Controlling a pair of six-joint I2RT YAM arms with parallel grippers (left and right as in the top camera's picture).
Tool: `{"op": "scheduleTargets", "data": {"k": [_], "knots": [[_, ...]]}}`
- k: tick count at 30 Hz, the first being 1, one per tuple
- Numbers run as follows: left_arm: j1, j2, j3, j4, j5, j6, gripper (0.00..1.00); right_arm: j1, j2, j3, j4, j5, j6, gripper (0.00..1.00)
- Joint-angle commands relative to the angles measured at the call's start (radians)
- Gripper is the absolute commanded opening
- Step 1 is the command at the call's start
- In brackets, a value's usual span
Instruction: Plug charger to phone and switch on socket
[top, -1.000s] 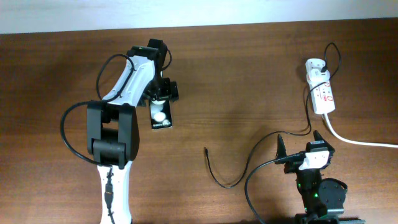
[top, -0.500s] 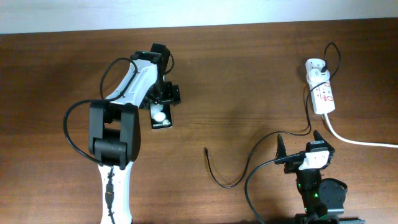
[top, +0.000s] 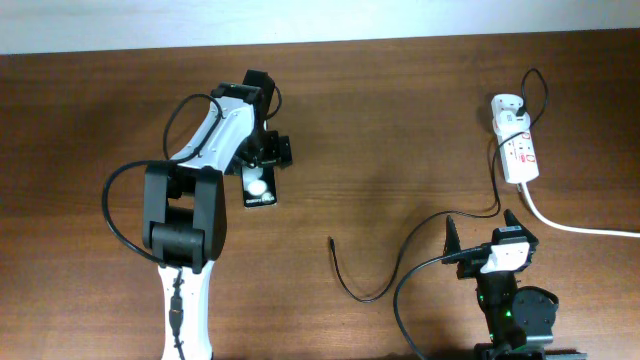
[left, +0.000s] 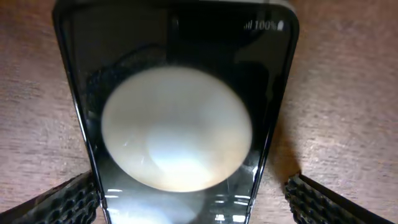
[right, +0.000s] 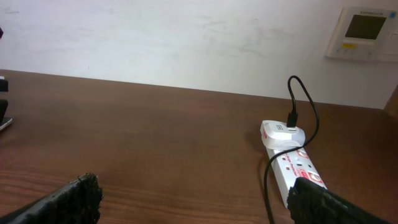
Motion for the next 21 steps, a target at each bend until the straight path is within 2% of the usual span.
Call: {"op": "scheduleTargets", "data": {"k": [1,17,21], "knots": [[-0.005,0.012,-0.033,0.020,-0.023,0.012,0.99,0.010,-0.006,-0.005,-0.006,0.012,0.001,0.99],[-0.005,0.012,-0.033,0.016,-0.023,0.012,1.00,0.010,-0.006,-0.005,-0.007,0.012,0.001,0.99],[-0.005,0.012,-0.033,0.016,-0.023,0.012,0.95,0.010,-0.006,-0.005,-0.006,0.012,0.001,0.99]]}}
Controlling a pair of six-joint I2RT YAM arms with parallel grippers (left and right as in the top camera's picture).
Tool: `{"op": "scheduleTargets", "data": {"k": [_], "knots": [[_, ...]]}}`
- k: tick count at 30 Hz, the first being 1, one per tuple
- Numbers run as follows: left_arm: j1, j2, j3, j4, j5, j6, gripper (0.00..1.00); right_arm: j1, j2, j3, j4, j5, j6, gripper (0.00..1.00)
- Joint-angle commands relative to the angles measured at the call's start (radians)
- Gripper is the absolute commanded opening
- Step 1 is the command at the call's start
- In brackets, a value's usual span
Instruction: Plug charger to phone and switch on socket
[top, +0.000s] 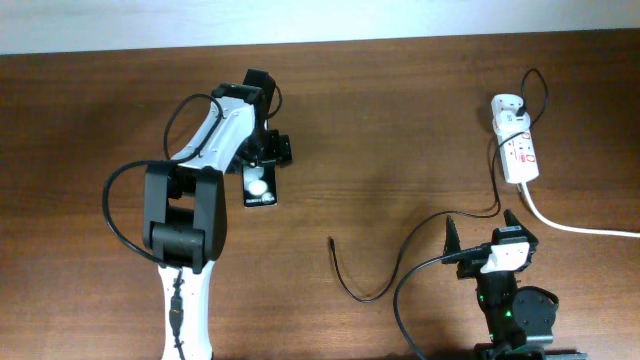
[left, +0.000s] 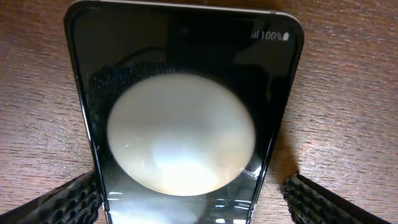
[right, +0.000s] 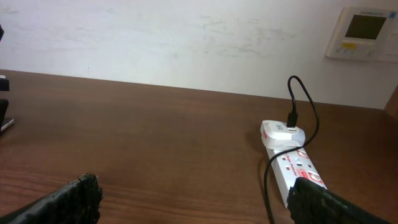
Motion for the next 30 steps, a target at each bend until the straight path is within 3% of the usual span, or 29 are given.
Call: {"op": "scheduleTargets", "data": {"k": [1,8,12,27,30], "knots": [[-0.004,0.013,-0.033,0.008,-0.019,0.012,0.93,0.010,-0.006,-0.005,-0.006,0.012,0.001,0.99],[-0.004,0.013,-0.033,0.008,-0.020,0.012,0.91,0.010,-0.006,-0.005,-0.006,0.012,0.001,0.99],[-0.004,0.013,-0.033,0.002,-0.019,0.019,1.00,0.010,-0.006,-0.005,-0.007,0.012,0.001,0.99],[-0.004,0.013,-0.033,-0.056,-0.019,0.061,0.99,0.010,-0.006,-0.005,-0.007,0.012,0.001,0.99],[-0.004,0.013,-0.033,-0.056,-0.019,0.061,0.94,0.010,-0.006,-0.005,-0.006,0.012,0.001,0.99]]}}
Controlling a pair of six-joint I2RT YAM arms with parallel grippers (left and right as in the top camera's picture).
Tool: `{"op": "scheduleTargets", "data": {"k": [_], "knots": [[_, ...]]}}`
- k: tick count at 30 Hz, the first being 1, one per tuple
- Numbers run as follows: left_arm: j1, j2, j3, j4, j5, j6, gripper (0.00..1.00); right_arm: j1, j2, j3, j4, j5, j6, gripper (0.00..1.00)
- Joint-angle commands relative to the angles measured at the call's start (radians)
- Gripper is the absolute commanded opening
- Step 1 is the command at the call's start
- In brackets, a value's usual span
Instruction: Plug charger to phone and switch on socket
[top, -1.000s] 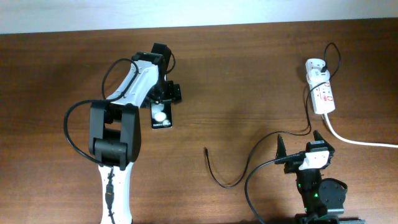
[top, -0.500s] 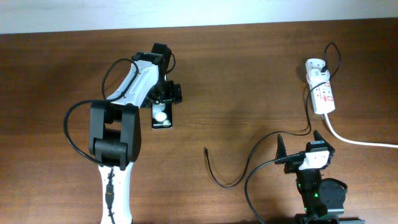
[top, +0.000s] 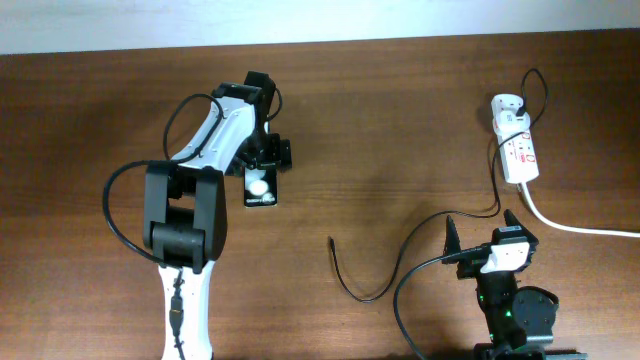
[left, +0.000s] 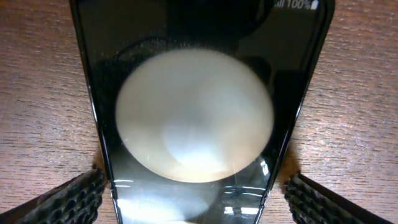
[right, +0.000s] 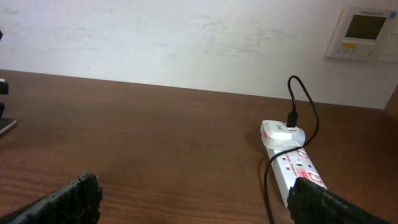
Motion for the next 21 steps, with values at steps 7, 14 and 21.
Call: {"op": "scheduleTargets", "data": {"k": [7,14,21], "knots": [[-0.003,0.013,-0.033,-0.008,-0.027,0.016,0.89,0.010,-0.006,-0.005,-0.007,0.012,0.001,0.98],[-0.003,0.013,-0.044,-0.002,-0.027,0.015,0.90,0.010,-0.006,-0.005,-0.006,0.012,0.001,0.99],[-0.003,0.013,-0.059,0.007,-0.027,0.016,0.89,0.010,-0.006,-0.005,-0.007,0.012,0.000,0.99]]}}
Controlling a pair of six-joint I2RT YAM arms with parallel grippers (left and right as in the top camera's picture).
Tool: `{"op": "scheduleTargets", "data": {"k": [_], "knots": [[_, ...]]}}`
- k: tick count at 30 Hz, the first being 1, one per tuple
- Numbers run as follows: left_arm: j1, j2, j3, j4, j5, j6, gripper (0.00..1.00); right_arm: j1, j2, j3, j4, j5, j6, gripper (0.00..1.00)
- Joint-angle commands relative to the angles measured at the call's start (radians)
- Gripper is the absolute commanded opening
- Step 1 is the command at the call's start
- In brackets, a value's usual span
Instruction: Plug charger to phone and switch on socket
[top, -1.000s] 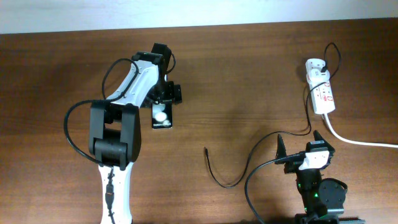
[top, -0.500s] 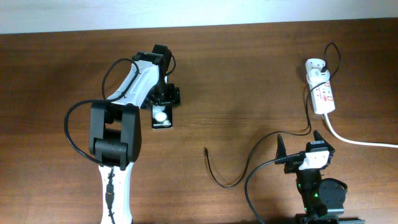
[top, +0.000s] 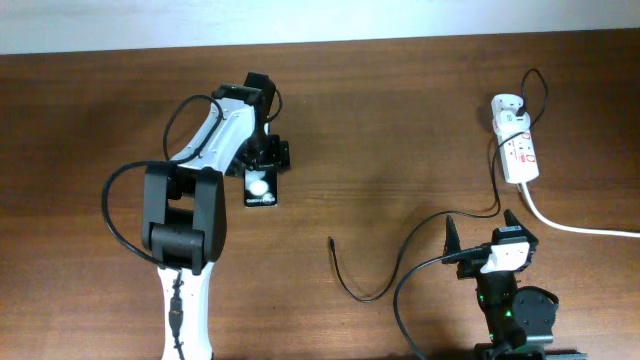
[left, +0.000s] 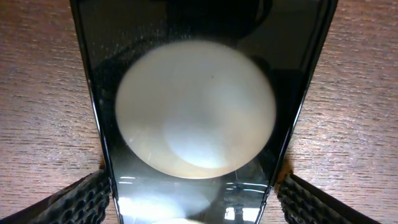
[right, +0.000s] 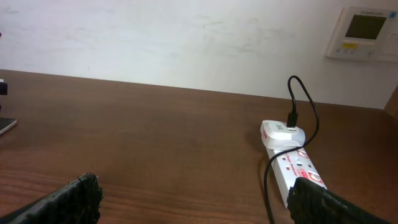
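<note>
A black phone (top: 259, 188) lies flat on the brown table (top: 400, 120), its glossy screen (left: 196, 109) filling the left wrist view. My left gripper (top: 265, 163) straddles the phone's far end, and its fingers (left: 78, 200) press against both long edges, shut on it. The black charger cable (top: 365, 295) lies loose, its free plug end (top: 331, 241) right of the phone. It runs to a white charger (top: 507, 104) plugged into the white power strip (top: 520, 152). My right gripper (top: 481, 232) rests open near the front edge, holding nothing.
The right wrist view shows the power strip (right: 298, 174), charger (right: 281, 132) and cable (right: 305, 93) ahead on the right, and the phone (right: 5, 126) at its left edge. A white lead (top: 580, 228) leaves the strip rightwards. A wall panel (right: 364, 31) hangs behind.
My left fingers have closed in from just off the phone's long edges to touching them. The phone and the right arm have not moved.
My left gripper hung open over the phone with its fingers well wide of the sides. The phone's top edge then showed fully, then slid out of view as the gripper sat further along it. Now the fingers grip the edges. Cable and right arm stayed put.
</note>
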Motion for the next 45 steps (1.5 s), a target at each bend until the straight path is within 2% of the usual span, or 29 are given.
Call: {"op": "scheduleTargets", "data": {"k": [1,2,5,11,15,22,25,28,30,31,37,45], "knots": [[-0.002,0.024,-0.038,-0.003,-0.027,0.009,0.84,0.010,-0.006,-0.005,-0.006,0.012,0.002,0.99],[-0.002,0.024,-0.038,-0.003,-0.027,0.009,0.79,0.010,-0.006,-0.005,-0.007,0.012,0.002,0.99],[-0.002,0.024,-0.037,-0.003,-0.027,0.009,0.75,0.010,-0.006,-0.005,-0.007,0.012,0.002,0.99],[-0.002,0.024,-0.038,-0.002,-0.027,0.009,0.74,0.010,-0.006,-0.005,-0.006,0.012,0.002,0.99],[-0.002,0.024,-0.037,-0.002,-0.027,0.009,0.70,0.010,-0.006,-0.005,-0.006,0.012,0.002,0.99],[-0.002,0.024,-0.038,-0.002,-0.027,0.009,0.55,0.010,-0.006,-0.005,-0.006,0.012,0.002,0.99],[-0.002,0.024,-0.038,-0.001,-0.027,0.009,0.43,0.010,-0.006,-0.005,-0.006,0.012,0.002,0.99],[-0.002,0.024,-0.037,-0.002,-0.027,0.009,0.22,0.010,-0.006,-0.005,-0.006,0.012,0.002,0.99],[-0.002,0.024,-0.037,-0.002,-0.027,0.009,0.02,0.010,-0.006,-0.005,-0.006,0.012,0.002,0.99],[-0.002,0.023,-0.037,-0.002,-0.027,0.009,0.00,0.010,-0.006,-0.005,-0.007,0.012,0.002,0.98],[-0.001,0.023,0.002,-0.018,-0.026,0.009,0.00,0.010,-0.006,-0.005,-0.006,0.012,0.002,0.99],[-0.001,0.022,0.146,-0.132,-0.026,0.009,0.00,0.010,-0.006,-0.005,-0.007,0.012,0.002,0.99]]}}
